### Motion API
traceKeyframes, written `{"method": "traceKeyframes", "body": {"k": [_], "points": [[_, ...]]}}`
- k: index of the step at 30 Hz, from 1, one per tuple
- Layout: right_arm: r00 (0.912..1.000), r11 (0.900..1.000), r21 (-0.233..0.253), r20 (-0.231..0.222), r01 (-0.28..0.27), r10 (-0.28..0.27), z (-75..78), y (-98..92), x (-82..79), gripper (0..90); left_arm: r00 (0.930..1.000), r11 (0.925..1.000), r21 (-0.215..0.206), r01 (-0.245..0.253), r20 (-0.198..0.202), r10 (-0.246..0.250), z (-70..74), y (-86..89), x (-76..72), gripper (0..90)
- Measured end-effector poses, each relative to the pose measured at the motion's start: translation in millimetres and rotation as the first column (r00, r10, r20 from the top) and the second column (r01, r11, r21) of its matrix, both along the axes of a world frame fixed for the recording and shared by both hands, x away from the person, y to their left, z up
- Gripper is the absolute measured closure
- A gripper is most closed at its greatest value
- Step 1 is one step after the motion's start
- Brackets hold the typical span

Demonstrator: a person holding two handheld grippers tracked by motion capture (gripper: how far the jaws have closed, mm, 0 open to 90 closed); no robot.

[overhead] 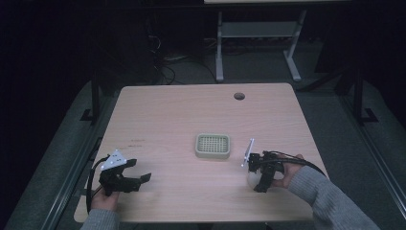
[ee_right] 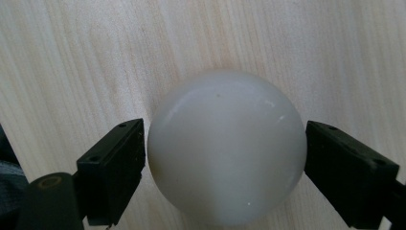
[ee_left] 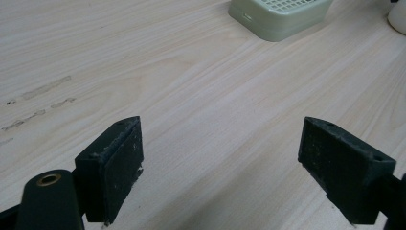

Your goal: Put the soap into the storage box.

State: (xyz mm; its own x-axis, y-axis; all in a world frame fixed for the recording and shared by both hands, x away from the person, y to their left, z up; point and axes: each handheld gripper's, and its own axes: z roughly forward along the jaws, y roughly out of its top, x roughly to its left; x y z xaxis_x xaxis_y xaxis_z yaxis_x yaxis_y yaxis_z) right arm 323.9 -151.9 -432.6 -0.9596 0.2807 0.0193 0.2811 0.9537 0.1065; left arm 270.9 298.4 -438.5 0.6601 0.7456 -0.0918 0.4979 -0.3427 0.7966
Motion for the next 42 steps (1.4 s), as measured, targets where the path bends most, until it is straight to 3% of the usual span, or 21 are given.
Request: {"method": "traceKeyframes", "body": {"k": [11,28,35,42], "points": [[0.9997,0.999,-0.028,-0.016,-0.019,0.018,-4.4,3.9,0.4,19.7,1.0000,1.0000,0.000,0.006,-0.002,-0.006,0.6,-0.4,-0.2,15.3],[0.9992,0.998,-0.058,0.005,-0.039,0.040,-3.9,7.1,-1.5,23.2,1.0000,1.0000,0.000,0.006,0.002,-0.006,0.8,0.3,-0.1,15.3],[0.9995,0.999,-0.015,0.004,-0.032,0.032,4.0,10.0,1.7,23.3,1.0000,1.0000,0.000,0.002,-0.003,-0.002,0.3,0.9,0.0,15.3],[0.9992,0.999,-0.007,0.014,-0.038,0.038,13.2,17.5,7.2,23.2,1.0000,1.0000,-0.005,0.001,0.000,-0.001,0.5,0.9,-0.4,15.3]]}}
